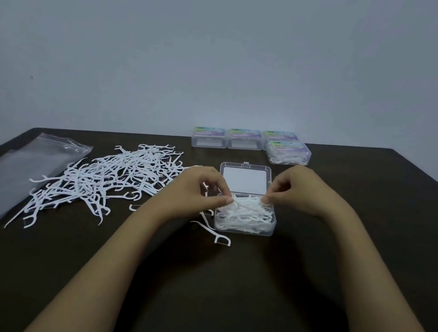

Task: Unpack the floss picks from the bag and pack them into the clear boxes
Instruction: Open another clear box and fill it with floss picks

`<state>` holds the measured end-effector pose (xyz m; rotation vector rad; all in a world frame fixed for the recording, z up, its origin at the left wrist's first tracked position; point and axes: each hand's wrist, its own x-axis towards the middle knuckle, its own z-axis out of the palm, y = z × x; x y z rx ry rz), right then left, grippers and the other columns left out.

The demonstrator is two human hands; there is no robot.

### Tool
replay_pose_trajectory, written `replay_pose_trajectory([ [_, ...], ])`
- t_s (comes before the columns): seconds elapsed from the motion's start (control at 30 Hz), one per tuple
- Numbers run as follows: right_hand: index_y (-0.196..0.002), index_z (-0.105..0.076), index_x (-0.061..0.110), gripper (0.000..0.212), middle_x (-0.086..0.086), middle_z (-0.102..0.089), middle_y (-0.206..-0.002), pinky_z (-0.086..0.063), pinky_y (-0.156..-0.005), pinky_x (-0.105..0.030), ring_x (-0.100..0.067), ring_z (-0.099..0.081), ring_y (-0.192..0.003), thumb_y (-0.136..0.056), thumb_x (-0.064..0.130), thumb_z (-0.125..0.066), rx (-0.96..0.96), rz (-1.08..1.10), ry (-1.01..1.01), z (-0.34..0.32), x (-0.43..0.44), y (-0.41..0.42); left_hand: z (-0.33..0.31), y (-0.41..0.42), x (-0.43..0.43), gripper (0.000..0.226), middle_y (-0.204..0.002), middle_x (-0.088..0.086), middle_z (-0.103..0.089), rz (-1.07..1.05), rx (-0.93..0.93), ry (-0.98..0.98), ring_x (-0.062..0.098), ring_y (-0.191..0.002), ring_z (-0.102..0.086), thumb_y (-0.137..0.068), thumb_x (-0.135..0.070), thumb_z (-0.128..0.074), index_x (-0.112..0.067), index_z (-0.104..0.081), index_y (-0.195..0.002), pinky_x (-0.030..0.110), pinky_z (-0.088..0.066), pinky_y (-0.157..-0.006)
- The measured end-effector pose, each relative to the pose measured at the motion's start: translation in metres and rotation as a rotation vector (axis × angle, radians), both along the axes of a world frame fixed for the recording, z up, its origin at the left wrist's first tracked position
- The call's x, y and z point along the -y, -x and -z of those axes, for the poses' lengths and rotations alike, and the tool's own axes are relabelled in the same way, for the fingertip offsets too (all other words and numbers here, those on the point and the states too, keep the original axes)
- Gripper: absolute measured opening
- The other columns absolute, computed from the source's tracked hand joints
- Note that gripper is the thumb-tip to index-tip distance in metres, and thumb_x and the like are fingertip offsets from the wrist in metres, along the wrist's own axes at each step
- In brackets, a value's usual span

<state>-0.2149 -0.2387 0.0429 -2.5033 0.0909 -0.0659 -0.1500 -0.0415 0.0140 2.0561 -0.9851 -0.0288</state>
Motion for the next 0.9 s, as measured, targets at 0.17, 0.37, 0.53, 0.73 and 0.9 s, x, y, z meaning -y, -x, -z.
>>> replay_pose_trajectory([
  [0.17, -0.080, -0.071, 0.005, 0.015, -0.006, -0.067, -0.078, -0.046, -0.066, -0.027, -0.013, -0.055, -0.072, -0.080, 0.020, -0.071, 0.061, 0.035, -0.015, -0.001, 0.007, 0.001, -0.004, -0.004, -0.009, 0.016, -0.084, -0.004, -0.064, -0.037, -0.107, 0.108, 0.005, -0.074, -0.058, -0.077, -0.012, -0.073, -0.021, -0.065, -0.066, 0.014, -0.046, -0.066],
  [0.37, -0.078, -0.070, 0.009, 0.009, 0.000, -0.066, -0.073, -0.043, -0.064, -0.021, -0.007, -0.053, -0.067, -0.080, 0.018, -0.071, 0.094, 0.020, -0.096, -0.006, 0.010, 0.005, 0.002, -0.001, -0.005, 0.019, -0.087, -0.002, -0.060, 0.005, -0.170, 0.005, 0.021, -0.084, -0.058, -0.074, -0.009, -0.076, -0.017, -0.063, -0.061, 0.024, -0.043, -0.070],
  [0.53, -0.075, -0.070, 0.008, 0.011, 0.003, -0.059, -0.062, -0.039, -0.060, -0.020, -0.007, -0.048, -0.060, -0.077, 0.019, -0.073, 0.023, -0.041, -0.102, -0.009, 0.013, 0.010, 0.002, 0.000, -0.003, 0.023, -0.085, -0.005, -0.056, 0.034, -0.161, -0.078, 0.003, -0.070, -0.052, -0.072, -0.010, -0.077, -0.023, -0.064, -0.061, 0.015, -0.043, -0.068],
  [0.73, -0.074, -0.071, 0.008, 0.013, -0.002, -0.057, -0.061, -0.035, -0.051, -0.013, -0.004, -0.043, -0.054, -0.074, 0.020, -0.075, -0.015, -0.129, -0.164, -0.012, 0.018, 0.016, 0.001, -0.001, -0.004, 0.021, -0.085, -0.007, -0.057, 0.043, -0.153, -0.072, -0.005, -0.069, -0.052, -0.071, -0.010, -0.078, -0.023, -0.065, -0.061, 0.015, -0.043, -0.067],
  [0.9, -0.073, -0.072, 0.010, 0.011, -0.007, -0.061, -0.065, -0.038, -0.062, -0.025, -0.010, -0.046, -0.061, -0.073, 0.020, -0.075, -0.051, -0.177, -0.139, -0.011, 0.019, 0.017, 0.000, -0.001, -0.006, 0.016, -0.086, -0.002, -0.060, 0.060, -0.161, -0.080, 0.002, -0.071, -0.054, -0.071, -0.011, -0.078, -0.019, -0.067, -0.063, 0.014, -0.043, -0.065],
])
